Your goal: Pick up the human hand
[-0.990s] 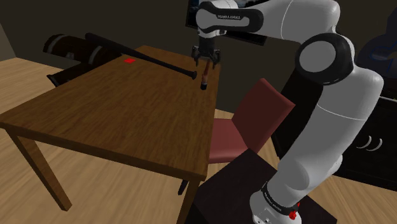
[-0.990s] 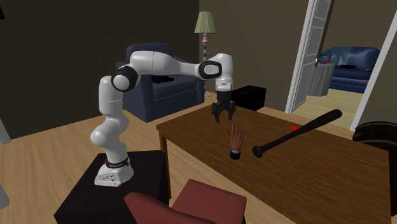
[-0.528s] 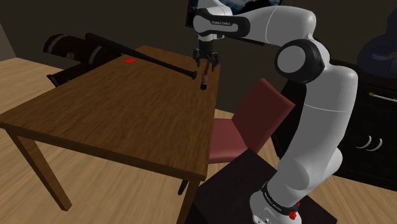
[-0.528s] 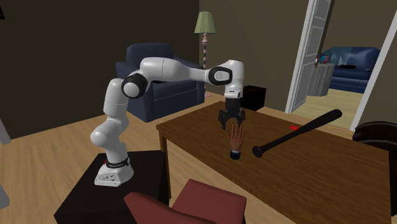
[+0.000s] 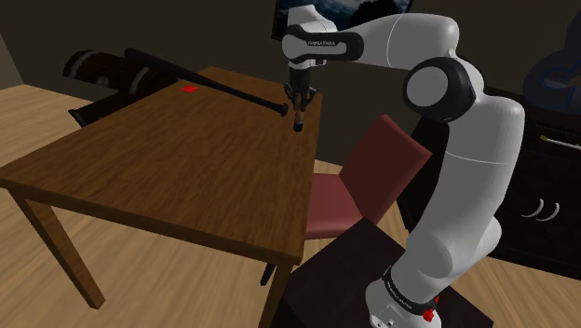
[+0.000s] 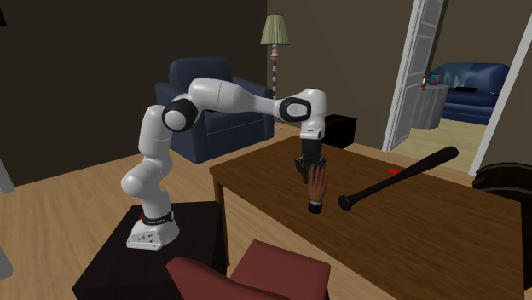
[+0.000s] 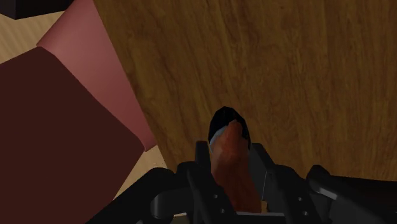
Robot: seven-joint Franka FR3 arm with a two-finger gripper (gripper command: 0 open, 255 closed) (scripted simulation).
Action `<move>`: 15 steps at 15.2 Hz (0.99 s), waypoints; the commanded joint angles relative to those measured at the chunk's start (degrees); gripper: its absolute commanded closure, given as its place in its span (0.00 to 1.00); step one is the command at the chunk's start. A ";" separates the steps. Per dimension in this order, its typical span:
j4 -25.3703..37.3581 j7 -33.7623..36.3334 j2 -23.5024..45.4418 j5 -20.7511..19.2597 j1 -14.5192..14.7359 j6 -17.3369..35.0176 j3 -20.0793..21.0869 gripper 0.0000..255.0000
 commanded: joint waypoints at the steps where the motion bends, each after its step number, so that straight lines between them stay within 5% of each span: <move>1: -0.06 0.02 0.00 0.00 0.00 0.07 0.00 1.00; 8: 0.08 0.03 0.07 -0.01 0.03 0.00 0.01 1.00; 15: 6.06 -1.19 0.50 0.10 0.44 -5.41 0.06 1.00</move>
